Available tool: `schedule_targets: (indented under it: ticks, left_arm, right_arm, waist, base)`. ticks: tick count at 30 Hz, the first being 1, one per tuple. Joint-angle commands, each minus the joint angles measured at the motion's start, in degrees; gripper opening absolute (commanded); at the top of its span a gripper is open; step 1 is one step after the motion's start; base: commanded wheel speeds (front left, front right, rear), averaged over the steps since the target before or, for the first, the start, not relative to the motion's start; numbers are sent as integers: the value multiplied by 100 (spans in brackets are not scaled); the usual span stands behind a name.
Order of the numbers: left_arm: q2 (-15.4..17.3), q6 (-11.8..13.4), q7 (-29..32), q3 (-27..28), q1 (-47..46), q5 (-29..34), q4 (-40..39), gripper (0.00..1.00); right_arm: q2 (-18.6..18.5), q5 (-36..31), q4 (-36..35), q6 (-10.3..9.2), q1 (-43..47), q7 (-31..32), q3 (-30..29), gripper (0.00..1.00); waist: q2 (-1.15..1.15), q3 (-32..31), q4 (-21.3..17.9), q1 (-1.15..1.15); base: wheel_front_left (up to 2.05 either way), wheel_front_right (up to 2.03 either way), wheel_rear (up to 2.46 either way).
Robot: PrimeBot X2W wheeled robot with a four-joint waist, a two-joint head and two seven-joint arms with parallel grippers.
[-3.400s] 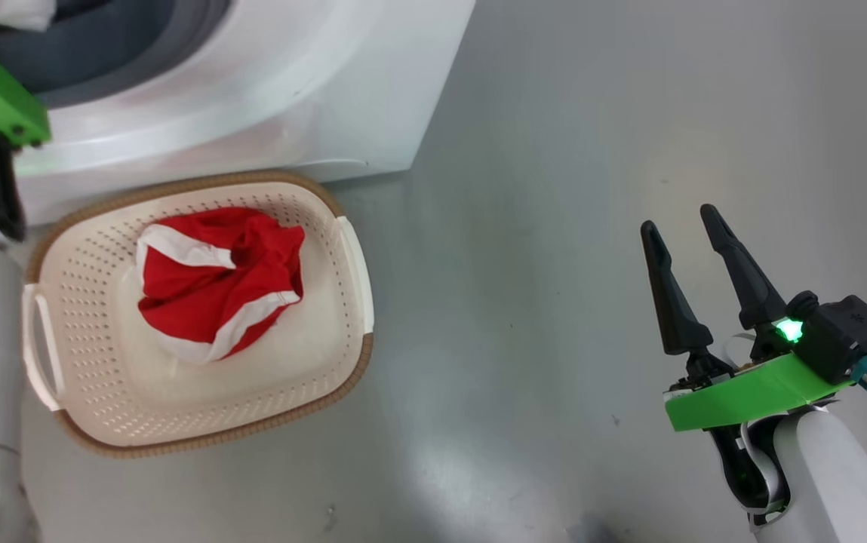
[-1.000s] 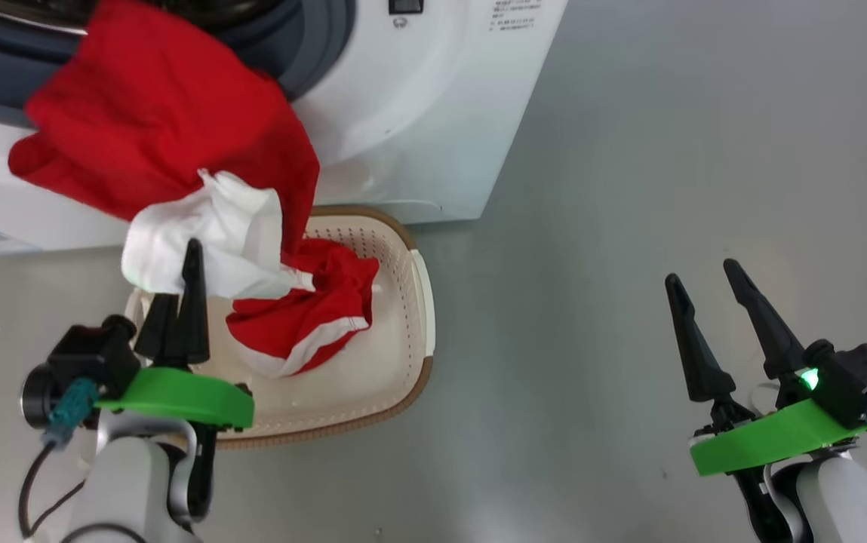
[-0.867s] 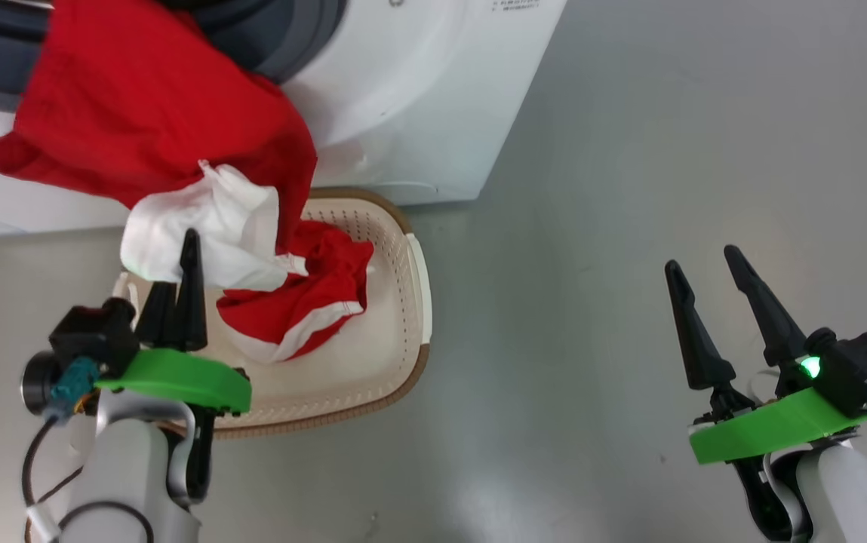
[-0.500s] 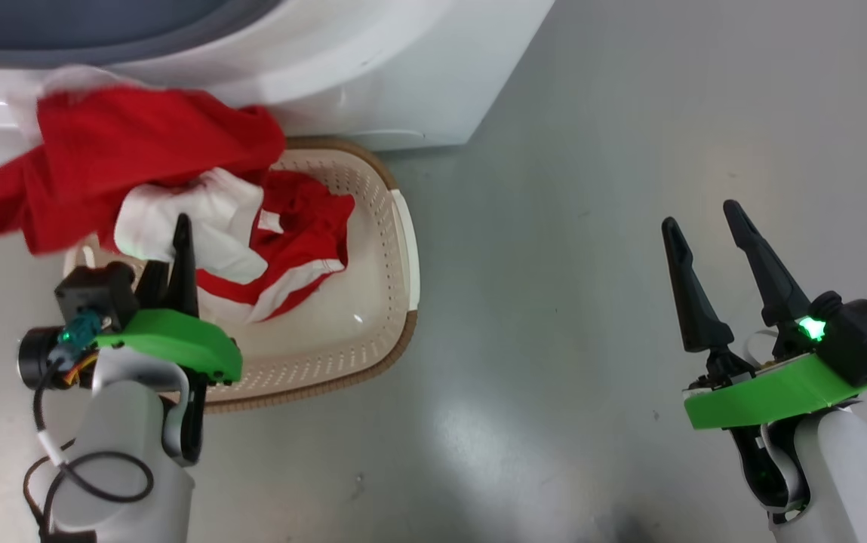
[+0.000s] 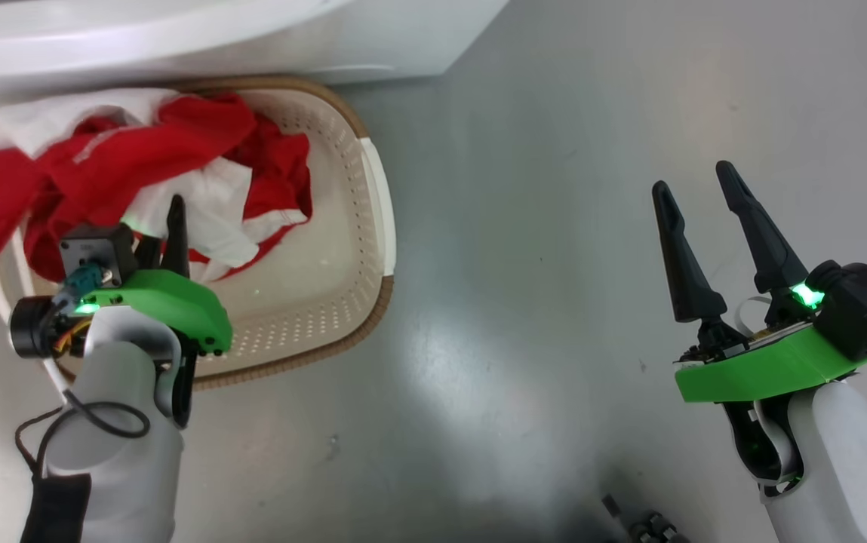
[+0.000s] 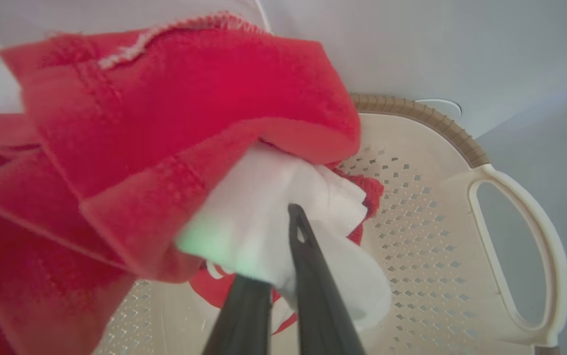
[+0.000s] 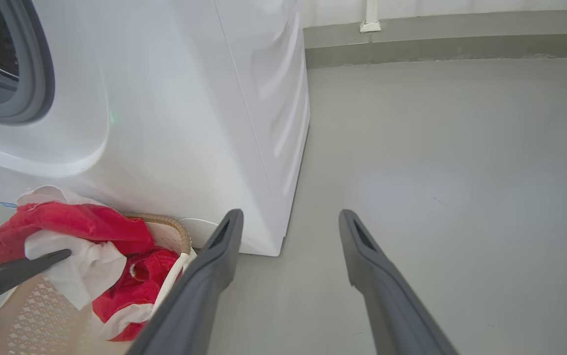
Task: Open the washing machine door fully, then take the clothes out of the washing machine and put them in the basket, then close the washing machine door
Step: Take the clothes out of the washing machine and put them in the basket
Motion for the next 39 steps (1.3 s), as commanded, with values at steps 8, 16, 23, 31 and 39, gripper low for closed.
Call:
schedule_targets:
  ticks: [8,16,23,31,39]
  left_arm:
    - [158,-122,-28,-32,-202,137,515,0]
    - [115,-147,-28,-75,-477,55,880,0]
    - [109,-87,-28,-80,-589,31,1081,0]
    - [109,-77,-28,-77,-590,6,1088,100]
    - [97,-93,-28,-37,-445,-67,951,100]
  right_arm:
    - [27,85,-143,34,-57,-36,199,100]
    - [36,82,-186,34,-143,-36,221,100]
    - [23,75,-188,34,-158,-36,220,100]
    - [-3,61,-162,34,-161,-36,216,100]
    - [-24,58,-91,34,-126,-36,212,100]
  waist:
    - [0,398,-136,0]
    - [0,630,-161,0]
    - [0,662,-163,0]
    - [0,573,-104,0]
    - [0,265,-45,0]
  base:
    - [0,0,0]
    - [0,0,0]
    - [0,0,0]
    - [0,0,0]
    - [0,0,0]
